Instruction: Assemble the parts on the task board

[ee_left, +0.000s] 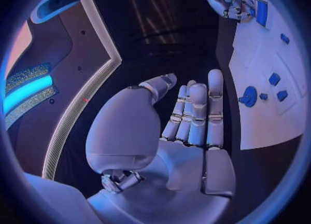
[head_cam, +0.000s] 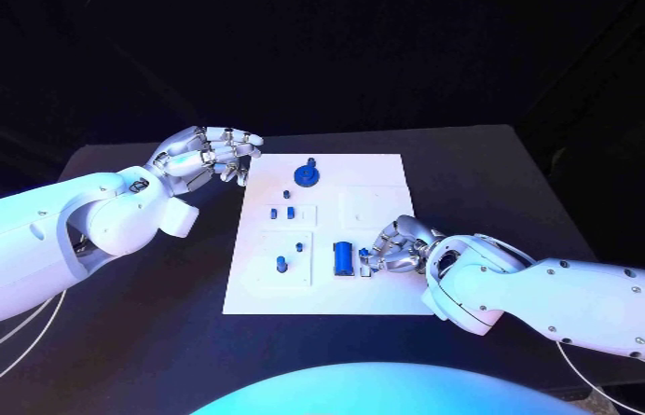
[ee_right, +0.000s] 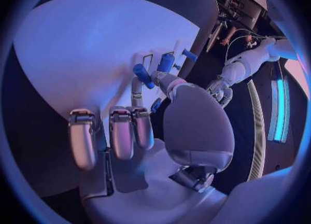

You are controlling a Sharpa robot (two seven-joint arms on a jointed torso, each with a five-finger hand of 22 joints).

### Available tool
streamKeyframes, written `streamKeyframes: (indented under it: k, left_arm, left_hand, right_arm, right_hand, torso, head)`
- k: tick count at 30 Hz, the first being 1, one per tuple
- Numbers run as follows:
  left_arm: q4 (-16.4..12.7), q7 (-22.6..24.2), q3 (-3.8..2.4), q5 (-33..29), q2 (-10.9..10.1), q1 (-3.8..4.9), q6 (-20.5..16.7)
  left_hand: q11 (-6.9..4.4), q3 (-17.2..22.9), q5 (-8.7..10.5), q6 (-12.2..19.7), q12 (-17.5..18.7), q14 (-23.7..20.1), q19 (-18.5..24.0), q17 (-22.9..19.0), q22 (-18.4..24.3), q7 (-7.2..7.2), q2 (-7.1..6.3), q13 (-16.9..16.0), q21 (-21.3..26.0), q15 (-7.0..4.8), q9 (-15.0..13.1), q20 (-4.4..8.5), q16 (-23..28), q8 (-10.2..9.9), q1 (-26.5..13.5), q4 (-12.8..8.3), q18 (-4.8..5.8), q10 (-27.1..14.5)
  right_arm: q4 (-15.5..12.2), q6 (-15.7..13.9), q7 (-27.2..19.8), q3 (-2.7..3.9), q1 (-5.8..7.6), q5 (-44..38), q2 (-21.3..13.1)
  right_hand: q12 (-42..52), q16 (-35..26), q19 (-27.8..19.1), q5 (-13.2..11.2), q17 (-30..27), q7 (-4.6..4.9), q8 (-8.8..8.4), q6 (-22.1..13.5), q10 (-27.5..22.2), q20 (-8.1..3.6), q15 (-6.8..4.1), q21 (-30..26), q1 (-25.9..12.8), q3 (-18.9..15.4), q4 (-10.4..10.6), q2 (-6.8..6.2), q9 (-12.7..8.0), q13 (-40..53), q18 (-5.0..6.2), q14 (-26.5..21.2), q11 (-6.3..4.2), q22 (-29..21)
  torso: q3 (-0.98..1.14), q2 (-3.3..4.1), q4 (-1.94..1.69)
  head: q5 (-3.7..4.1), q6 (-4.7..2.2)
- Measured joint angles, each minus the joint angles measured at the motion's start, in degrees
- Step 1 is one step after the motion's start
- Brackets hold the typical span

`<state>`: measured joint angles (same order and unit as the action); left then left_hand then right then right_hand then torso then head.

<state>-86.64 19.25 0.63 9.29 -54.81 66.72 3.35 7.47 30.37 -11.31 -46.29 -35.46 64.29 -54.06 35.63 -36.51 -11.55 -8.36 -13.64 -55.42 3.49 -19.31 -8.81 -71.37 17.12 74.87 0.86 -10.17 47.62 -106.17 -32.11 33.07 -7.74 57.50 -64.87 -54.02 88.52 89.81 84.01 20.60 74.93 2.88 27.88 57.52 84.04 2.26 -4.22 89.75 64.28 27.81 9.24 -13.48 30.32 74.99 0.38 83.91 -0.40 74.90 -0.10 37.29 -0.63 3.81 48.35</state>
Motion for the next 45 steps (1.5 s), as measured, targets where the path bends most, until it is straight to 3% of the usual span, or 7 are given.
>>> streamKeyframes:
  k: [10,14,18,28,38,45]
  left_arm:
    - [-0.01,-0.08,0.0,0.0,-0.01,0.0,0.08]
    - [-0.02,-0.11,0.0,0.0,-0.03,0.0,0.1]
    - [-0.03,-0.14,0.0,0.0,-0.07,0.0,0.13]
    - [0.1,-0.17,0.0,0.01,0.18,0.0,0.18]
    - [0.14,-0.19,0.0,0.02,0.22,0.0,0.23]
    - [0.14,-0.19,0.01,0.02,0.2,0.0,0.25]
  left_hand:
    - [0.0,0.0,0.0,0.0,0.0,0.0,0.0,0.0,0.05,0.0,0.0,0.0,0.0,0.0,0.01,0.0,0.0,0.0,0.0,0.0,0.0,0.0]
    - [0.21,0.0,0.0,0.0,0.0,0.0,0.0,-0.1,0.05,0.0,0.0,0.0,0.0,0.0,0.01,0.0,0.0,0.0,0.0,0.0,0.0,-0.21]
    - [0.21,0.0,0.0,0.0,0.0,0.0,0.0,-0.11,0.05,0.0,0.0,0.0,0.0,0.0,0.01,0.0,0.0,0.0,0.0,0.0,0.0,-0.21]
    - [0.21,0.0,0.0,0.0,0.0,-0.21,0.0,-0.27,0.05,0.0,0.0,0.0,0.0,-0.21,0.01,0.0,0.0,0.0,0.0,0.0,0.0,-0.21]
    - [0.21,0.0,0.0,0.0,0.0,-0.2,0.0,-0.27,0.04,0.0,0.0,0.0,0.0,-0.21,0.02,0.0,0.0,0.0,0.0,0.0,0.0,-0.2]
    - [0.21,0.0,0.0,0.0,0.0,-0.21,0.0,-0.27,0.04,0.0,0.0,0.0,0.0,-0.2,0.02,0.0,0.0,0.0,0.0,0.0,0.0,-0.2]
  right_arm:
    - [-0.02,0.49,0.21,0.0,-0.01,-0.26,0.0]
    - [-0.1,0.78,0.3,0.0,-0.02,-0.41,-0.01]
    - [-0.17,1.06,0.4,0.0,-0.02,-0.64,-0.16]
    - [-0.32,1.71,0.67,0.0,-0.02,-1.16,-0.18]
    - [-0.32,2.27,0.8,0.01,-0.02,-1.41,-0.09]
    - [-0.27,2.54,0.82,0.01,-0.02,-1.48,-0.05]
  right_hand:
    - [0.0,0.0,-0.1,-0.51,-0.01,0.11,-0.28,0.91,-0.04,-0.33,0.0,0.0,-0.21,-0.32,0.32,0.21,-0.07,0.0,0.0,0.0,-0.36,0.0]
    - [0.0,0.0,0.0,-0.52,-0.01,-0.38,0.39,1.4,-0.15,-0.42,-0.21,0.0,-0.36,-0.47,0.47,0.39,0.11,0.0,0.0,0.22,-0.58,0.03]
    - [0.0,0.0,0.0,-0.52,-0.01,-0.18,0.5,1.61,-0.04,-0.42,-0.21,0.0,-0.27,-0.63,0.63,0.75,0.23,0.0,0.0,0.22,-0.7,0.04]
    - [0.0,0.0,0.0,-0.78,-0.02,-0.45,0.96,1.89,0.05,-0.82,-0.41,0.0,-1.25,-1.39,2.55,1.73,0.39,0.0,0.01,0.02,-0.79,0.04]
    - [0.0,0.0,0.0,-0.78,-0.02,-0.55,1.35,1.98,-0.11,-0.82,-0.4,0.0,-1.58,-1.66,3.26,2.01,0.45,0.0,0.0,0.02,-0.94,0.03]
    - [0.0,0.0,0.0,-3.04,-0.02,-0.66,1.62,2.09,-0.11,-0.81,-0.4,0.0,-2.76,-2.92,4.86,1.56,0.67,0.0,0.01,0.02,-0.94,0.03]
  torso:
    - [0.0,-0.02,0.04]
    - [-0.02,-0.02,0.04]
    - [-0.02,-0.02,0.01]
    - [-0.05,-0.01,0.03]
    - [-0.05,0.01,0.01]
    - [-0.02,-0.02,-0.01]
  head:
    - [-0.02,0.13]
    - [0.04,0.2]
    - [0.07,0.26]
    - [0.07,0.04]
    - [0.01,0.24]
    - [-0.07,0.18]
